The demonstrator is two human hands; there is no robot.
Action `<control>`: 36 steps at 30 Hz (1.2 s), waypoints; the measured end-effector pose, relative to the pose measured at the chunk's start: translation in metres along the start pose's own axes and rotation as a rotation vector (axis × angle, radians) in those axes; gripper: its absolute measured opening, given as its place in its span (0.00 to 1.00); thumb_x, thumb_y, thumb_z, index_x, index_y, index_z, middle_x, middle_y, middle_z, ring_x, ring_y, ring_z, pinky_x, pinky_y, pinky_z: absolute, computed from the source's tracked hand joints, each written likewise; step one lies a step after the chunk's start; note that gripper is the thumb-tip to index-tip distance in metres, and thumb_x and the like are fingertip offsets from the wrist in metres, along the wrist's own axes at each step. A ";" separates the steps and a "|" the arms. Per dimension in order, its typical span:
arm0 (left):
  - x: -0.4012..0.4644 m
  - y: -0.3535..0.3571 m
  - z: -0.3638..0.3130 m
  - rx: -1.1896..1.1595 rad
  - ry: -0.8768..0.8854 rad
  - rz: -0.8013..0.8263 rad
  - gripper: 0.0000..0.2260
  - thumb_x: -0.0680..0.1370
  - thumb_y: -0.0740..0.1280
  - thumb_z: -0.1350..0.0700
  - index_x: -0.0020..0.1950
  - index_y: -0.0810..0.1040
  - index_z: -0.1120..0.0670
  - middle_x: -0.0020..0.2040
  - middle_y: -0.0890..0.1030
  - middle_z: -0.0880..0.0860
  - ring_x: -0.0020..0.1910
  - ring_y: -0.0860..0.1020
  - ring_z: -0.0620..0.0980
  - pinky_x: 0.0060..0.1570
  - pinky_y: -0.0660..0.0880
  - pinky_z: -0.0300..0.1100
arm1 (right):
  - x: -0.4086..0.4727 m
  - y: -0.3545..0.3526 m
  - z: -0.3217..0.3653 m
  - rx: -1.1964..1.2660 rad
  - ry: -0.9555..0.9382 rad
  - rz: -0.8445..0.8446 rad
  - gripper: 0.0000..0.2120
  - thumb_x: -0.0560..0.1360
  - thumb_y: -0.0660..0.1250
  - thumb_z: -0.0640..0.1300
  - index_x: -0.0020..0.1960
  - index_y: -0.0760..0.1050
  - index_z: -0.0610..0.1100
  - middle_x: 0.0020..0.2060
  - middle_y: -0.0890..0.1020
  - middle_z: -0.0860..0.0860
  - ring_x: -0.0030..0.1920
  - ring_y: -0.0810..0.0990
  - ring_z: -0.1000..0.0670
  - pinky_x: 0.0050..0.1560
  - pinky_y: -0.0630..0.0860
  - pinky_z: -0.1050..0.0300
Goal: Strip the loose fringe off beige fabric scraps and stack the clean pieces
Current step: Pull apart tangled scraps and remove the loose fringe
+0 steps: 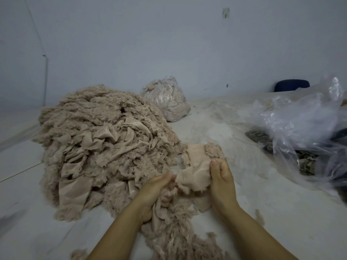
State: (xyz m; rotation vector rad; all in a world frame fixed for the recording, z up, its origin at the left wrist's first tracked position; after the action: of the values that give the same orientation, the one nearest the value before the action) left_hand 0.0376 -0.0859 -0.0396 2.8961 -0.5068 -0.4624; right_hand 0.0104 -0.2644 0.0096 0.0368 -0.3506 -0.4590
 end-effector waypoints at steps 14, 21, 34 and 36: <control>0.000 0.005 -0.013 -0.021 0.233 -0.099 0.05 0.76 0.67 0.62 0.50 0.80 0.60 0.45 0.85 0.57 0.42 0.83 0.51 0.39 0.80 0.40 | -0.007 0.000 -0.006 0.069 0.052 -0.060 0.12 0.82 0.55 0.42 0.40 0.67 0.43 0.32 0.71 0.51 0.26 0.69 0.64 0.28 0.67 0.71; 0.001 0.006 -0.010 -0.015 0.193 -0.074 0.07 0.75 0.67 0.64 0.52 0.80 0.63 0.47 0.83 0.61 0.40 0.82 0.52 0.44 0.79 0.42 | 0.017 -0.015 -0.004 0.002 0.082 -0.019 0.09 0.79 0.64 0.43 0.41 0.79 0.45 0.25 0.78 0.58 0.27 0.74 0.60 0.29 0.70 0.67; 0.004 0.028 -0.021 0.561 0.306 -0.074 0.08 0.78 0.66 0.60 0.40 0.81 0.57 0.35 0.83 0.48 0.38 0.81 0.47 0.48 0.77 0.43 | 0.034 -0.050 -0.036 -0.882 0.155 0.120 0.10 0.76 0.65 0.54 0.55 0.76 0.53 0.51 0.78 0.52 0.49 0.77 0.50 0.47 0.72 0.55; 0.000 0.020 -0.032 0.505 0.321 -0.127 0.12 0.79 0.64 0.58 0.37 0.80 0.56 0.32 0.82 0.48 0.35 0.80 0.43 0.46 0.75 0.41 | 0.031 -0.048 -0.023 -0.905 0.078 0.067 0.12 0.76 0.65 0.55 0.56 0.73 0.52 0.52 0.74 0.52 0.48 0.76 0.52 0.45 0.70 0.57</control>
State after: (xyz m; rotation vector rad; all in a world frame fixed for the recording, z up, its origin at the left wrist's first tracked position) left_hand 0.0420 -0.1010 -0.0049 3.4018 -0.4387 0.1485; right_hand 0.0240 -0.3221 -0.0071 -0.8318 -0.0431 -0.5146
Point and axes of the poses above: each hand's wrist, its own x-axis towards the middle knuckle, its own y-axis out of the palm, z = x × y, the point moved 9 cm from there along x, towards the middle knuckle
